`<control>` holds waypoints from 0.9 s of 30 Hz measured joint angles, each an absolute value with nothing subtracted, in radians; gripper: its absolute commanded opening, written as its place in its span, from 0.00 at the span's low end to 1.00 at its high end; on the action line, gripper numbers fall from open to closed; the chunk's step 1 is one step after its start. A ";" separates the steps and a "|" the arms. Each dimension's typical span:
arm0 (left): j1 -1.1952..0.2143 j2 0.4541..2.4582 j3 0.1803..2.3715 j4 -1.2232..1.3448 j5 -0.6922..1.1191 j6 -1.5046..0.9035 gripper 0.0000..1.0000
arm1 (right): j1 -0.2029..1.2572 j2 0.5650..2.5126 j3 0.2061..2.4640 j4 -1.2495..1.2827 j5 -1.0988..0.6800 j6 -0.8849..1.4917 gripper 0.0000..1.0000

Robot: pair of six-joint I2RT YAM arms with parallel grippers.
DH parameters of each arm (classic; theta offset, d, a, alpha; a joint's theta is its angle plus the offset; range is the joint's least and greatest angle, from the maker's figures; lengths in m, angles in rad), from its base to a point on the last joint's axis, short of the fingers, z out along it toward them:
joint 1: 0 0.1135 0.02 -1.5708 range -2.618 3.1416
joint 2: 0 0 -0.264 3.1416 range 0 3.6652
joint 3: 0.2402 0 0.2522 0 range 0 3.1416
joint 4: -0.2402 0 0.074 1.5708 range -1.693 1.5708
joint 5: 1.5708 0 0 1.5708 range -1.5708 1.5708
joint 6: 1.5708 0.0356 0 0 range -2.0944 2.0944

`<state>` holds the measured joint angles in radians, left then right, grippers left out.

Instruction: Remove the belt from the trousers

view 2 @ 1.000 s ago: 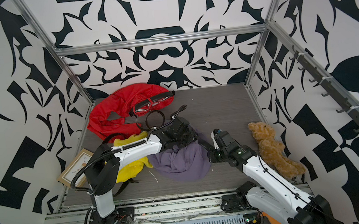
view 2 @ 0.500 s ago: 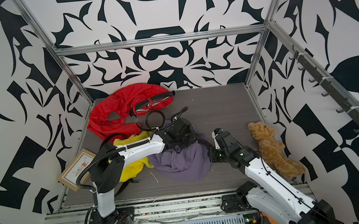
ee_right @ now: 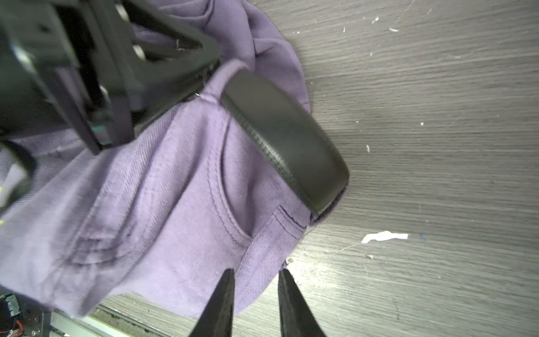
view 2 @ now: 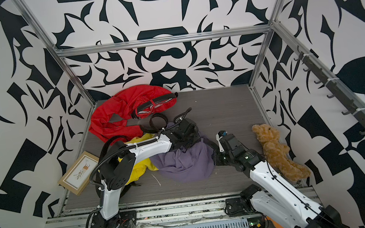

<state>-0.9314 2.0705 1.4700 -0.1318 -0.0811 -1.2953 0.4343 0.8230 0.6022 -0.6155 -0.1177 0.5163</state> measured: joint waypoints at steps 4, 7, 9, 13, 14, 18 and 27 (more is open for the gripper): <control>-0.929 2.061 1.444 -0.098 -0.090 -1.290 0.00 | 0.434 0.803 0.603 -0.625 -0.104 0.515 0.47; -0.930 2.030 1.423 -0.093 -0.107 -1.269 0.00 | 0.434 0.785 0.606 -0.626 -0.098 0.505 0.64; -0.929 1.993 1.413 -0.098 -0.125 -1.237 0.00 | 0.434 0.779 0.622 -0.625 -0.103 0.488 0.69; -0.929 1.892 1.413 -0.103 -0.157 -1.150 0.00 | 0.434 0.778 0.676 -0.593 -0.131 0.446 0.71; -0.929 1.865 1.413 -0.103 -0.163 -1.130 0.00 | 0.434 0.778 0.688 -0.582 -0.138 0.439 0.71; -0.927 1.737 1.392 -0.086 -0.190 -1.052 0.00 | 0.434 0.785 0.720 -0.524 -0.174 0.392 0.71; -0.924 1.519 1.262 -0.066 -0.154 -0.873 0.00 | 0.433 0.793 0.772 -0.469 -0.273 0.311 0.73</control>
